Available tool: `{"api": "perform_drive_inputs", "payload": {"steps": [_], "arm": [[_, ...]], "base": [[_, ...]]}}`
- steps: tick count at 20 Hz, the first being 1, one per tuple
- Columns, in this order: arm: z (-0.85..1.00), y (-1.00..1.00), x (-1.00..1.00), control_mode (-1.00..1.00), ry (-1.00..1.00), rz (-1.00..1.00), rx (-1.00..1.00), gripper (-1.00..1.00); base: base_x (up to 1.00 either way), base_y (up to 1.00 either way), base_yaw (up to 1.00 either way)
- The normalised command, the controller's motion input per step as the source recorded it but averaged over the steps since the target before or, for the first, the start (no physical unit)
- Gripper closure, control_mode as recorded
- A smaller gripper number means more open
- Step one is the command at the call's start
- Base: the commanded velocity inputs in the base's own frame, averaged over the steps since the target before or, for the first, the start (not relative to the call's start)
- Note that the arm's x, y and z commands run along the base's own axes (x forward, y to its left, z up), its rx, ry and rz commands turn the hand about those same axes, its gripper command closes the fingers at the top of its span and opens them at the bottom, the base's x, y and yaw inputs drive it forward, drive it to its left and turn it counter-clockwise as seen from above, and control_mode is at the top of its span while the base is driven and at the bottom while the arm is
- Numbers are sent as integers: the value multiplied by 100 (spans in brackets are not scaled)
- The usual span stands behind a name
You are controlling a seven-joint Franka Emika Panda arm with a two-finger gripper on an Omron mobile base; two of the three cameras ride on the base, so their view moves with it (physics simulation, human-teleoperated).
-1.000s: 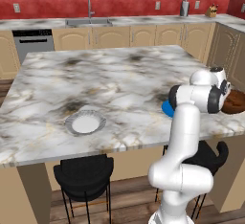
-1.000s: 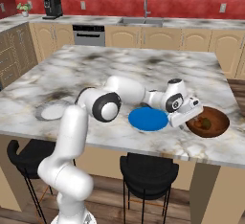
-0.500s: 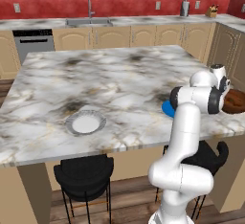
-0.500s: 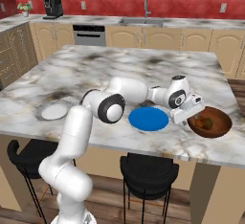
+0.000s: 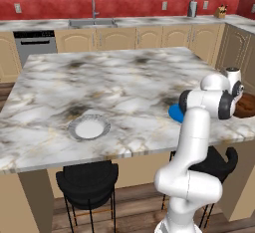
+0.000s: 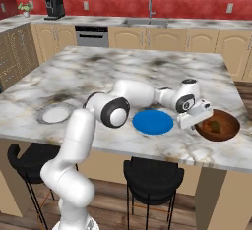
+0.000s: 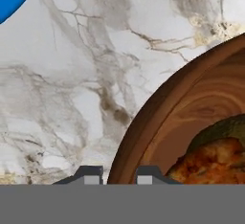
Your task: Pick the chicken drumstick and avocado from their plates and place them in the bowl. Then put the bowl in the fridge.
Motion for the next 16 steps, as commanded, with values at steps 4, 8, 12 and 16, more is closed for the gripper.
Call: {"api": "perform_drive_inputs", "payload": {"steps": [4, 8, 12, 16], "arm": [[37, 10, -27, -100, -15, 15, 2, 100], [48, 22, -25, -100, -14, 20, 1, 100], [30, 33, -39, -100, -18, 19, 0, 100], [37, 38, -36, -100, -12, 18, -2, 100]], "base": [[0, 0, 0], [0, 0, 0], [0, 0, 0], [0, 0, 0]]}}
